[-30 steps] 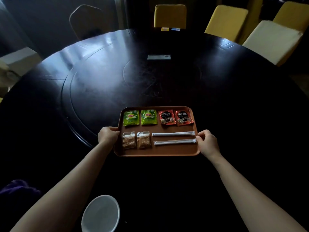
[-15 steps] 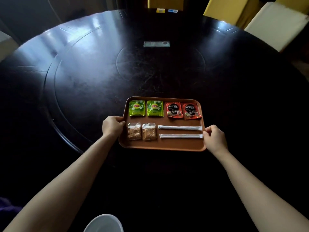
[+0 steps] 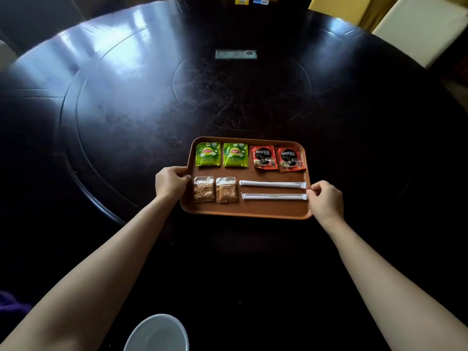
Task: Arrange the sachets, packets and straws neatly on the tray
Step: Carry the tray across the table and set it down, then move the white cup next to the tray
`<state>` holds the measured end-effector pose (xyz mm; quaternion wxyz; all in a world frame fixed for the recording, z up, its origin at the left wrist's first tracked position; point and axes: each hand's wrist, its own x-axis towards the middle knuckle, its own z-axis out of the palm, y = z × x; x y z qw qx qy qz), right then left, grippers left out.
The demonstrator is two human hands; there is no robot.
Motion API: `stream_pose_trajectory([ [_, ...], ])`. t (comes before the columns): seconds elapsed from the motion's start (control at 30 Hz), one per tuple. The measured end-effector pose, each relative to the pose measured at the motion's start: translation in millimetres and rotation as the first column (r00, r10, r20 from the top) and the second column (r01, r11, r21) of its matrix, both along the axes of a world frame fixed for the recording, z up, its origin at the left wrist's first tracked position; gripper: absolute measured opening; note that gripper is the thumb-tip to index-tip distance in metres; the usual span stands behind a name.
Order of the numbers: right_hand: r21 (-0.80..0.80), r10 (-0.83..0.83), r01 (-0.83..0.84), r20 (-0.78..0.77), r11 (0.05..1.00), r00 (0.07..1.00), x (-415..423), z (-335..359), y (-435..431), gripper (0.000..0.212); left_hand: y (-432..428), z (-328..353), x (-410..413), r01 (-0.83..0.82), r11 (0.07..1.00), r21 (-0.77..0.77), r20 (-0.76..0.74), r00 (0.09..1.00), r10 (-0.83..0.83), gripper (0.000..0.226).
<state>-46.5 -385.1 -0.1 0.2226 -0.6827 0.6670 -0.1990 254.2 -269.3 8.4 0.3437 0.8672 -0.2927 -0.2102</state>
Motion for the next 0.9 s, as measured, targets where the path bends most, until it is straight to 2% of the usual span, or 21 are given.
stream_pose_trajectory([
  [0.13,0.030,0.008,-0.009,0.019,0.999,1.000,-0.7,3.0,2.4,0.014,6.6,4.9,-1.1,0.076,0.997,0.024,0.062,0.995,-0.078,0.028],
  [0.37,0.098,0.025,-0.020,-0.050,0.995,0.998,4.1,8.5,20.9,0.028,45.9,5.5,1.4,0.251,0.964,0.084,0.150,0.953,-0.262,0.029],
  [0.47,0.022,0.000,0.002,-0.110,1.000,0.994,11.2,10.3,45.8,0.035,74.9,1.7,6.2,0.249,0.965,0.080,0.214,0.941,-0.261,0.032],
  [0.53,-0.090,0.032,-0.044,-0.135,0.995,0.990,14.6,10.1,67.7,0.040,100.0,-3.3,8.9,0.219,0.974,0.061,0.257,0.939,-0.228,0.033],
  [0.6,-0.196,0.096,-0.123,-0.142,0.973,0.985,18.6,9.2,92.4,0.041,129.3,-9.9,10.6,0.191,0.979,0.066,0.322,0.925,-0.202,0.032],
  [0.67,-0.230,0.245,-0.258,-0.083,0.939,0.966,25.8,6.8,124.0,0.034,160.2,-18.8,11.9,0.178,0.982,0.068,0.378,0.906,-0.190,0.033],
  [0.73,-0.175,0.474,-0.468,-0.004,0.866,0.880,32.9,2.4,163.5,0.034,189.0,-30.6,13.9,0.174,0.981,0.087,0.413,0.890,-0.194,0.037],
  [0.8,-0.037,0.684,-0.683,0.076,0.729,0.726,39.0,-0.4,205.9,0.040,212.8,-44.1,15.5,0.150,0.981,0.123,0.409,0.893,-0.188,0.042],
  [0.9,0.175,0.820,-0.850,0.224,0.497,0.526,43.9,-4.5,254.8,0.068,237.7,-61.0,13.5,0.137,0.970,0.203,0.380,0.901,-0.207,0.048],
])
